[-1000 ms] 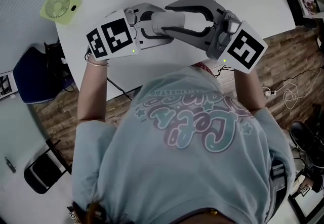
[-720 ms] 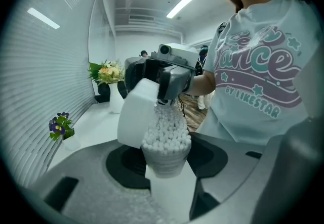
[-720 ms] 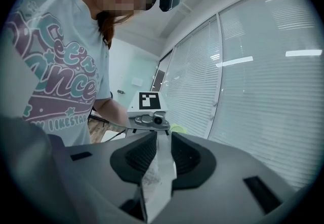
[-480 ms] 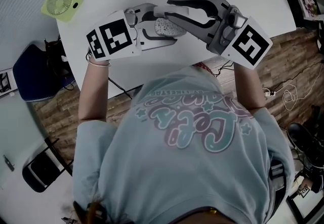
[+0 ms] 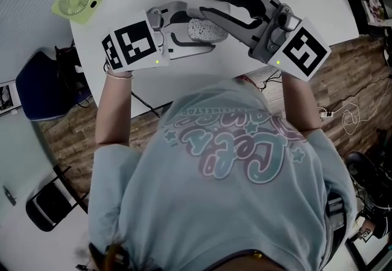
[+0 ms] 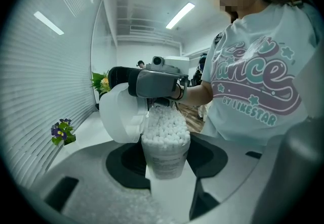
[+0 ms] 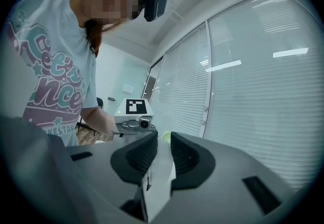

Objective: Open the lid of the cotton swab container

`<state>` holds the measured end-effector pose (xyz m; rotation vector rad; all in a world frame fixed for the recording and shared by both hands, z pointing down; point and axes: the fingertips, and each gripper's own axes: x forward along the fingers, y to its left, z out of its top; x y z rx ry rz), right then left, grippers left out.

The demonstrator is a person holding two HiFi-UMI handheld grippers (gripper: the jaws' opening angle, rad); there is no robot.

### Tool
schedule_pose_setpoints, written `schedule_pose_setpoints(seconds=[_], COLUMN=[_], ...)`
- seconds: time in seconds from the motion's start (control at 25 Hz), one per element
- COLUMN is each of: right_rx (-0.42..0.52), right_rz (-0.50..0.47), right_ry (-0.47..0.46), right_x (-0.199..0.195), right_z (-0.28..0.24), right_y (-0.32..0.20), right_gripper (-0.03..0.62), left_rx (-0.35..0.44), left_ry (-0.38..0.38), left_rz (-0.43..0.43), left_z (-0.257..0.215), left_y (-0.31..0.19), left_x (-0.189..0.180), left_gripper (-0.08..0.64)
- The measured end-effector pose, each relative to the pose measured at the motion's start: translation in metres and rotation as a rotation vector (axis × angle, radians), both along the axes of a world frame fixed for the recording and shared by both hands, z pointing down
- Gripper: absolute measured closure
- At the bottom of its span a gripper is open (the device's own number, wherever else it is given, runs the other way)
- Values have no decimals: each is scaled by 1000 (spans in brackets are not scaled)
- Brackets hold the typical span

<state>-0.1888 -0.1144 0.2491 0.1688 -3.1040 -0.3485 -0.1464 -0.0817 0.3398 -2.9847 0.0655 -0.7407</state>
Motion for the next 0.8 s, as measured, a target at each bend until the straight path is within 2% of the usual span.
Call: schedule_pose_setpoints(seconds=[0.2,0.48,0.64,0.8], right_rx=[-51,-27,-48,-63], right_rz=[-13,9,0,-7], right_ry=[-23,-34,-47,-57], right_x=[2,-1,2,12], right_z=[-1,-3,-2,-1], right_y=[-2,-2,0,0], right_gripper=[508,489,439,424], left_rx=[5,-5,-12,-19], left_ry=[11,13,8,0], left_rz=[-13,-42,-45,-47], left_z=[-3,-1,3,5], left_y=[1,-4,-4,-5], left_x=[1,1,-1,-1], left_gripper=[365,364,365,364])
